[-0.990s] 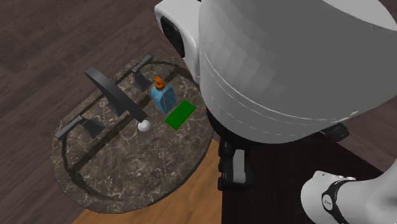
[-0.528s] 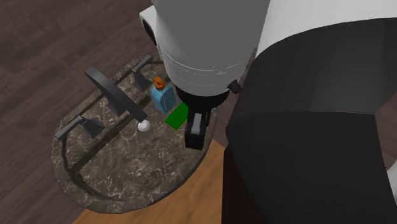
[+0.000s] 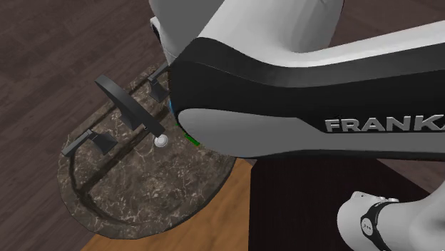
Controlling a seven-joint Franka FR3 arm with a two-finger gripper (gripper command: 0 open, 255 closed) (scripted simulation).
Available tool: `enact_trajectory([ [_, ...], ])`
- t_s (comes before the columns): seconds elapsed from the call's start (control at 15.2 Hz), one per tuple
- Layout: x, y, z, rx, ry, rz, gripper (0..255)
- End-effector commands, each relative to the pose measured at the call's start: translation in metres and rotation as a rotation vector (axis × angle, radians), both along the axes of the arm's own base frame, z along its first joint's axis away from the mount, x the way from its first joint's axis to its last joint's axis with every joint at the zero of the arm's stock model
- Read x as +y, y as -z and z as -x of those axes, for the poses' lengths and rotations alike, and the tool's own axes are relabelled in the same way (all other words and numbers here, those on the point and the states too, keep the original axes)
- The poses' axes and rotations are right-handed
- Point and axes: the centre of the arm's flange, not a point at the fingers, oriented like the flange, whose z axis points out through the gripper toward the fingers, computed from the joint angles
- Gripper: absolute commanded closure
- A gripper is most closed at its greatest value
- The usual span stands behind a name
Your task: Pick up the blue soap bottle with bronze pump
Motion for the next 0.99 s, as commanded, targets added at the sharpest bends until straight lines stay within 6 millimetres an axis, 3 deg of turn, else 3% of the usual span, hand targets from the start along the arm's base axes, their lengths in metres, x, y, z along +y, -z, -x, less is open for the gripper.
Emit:
enact_trajectory([
  [0.0,-0.019,0.016,-0.014,-0.008,0.008,-0.002,0],
  [0.92,-0.139,0.126,-0.098,-0.061,0.067,-0.027,0],
])
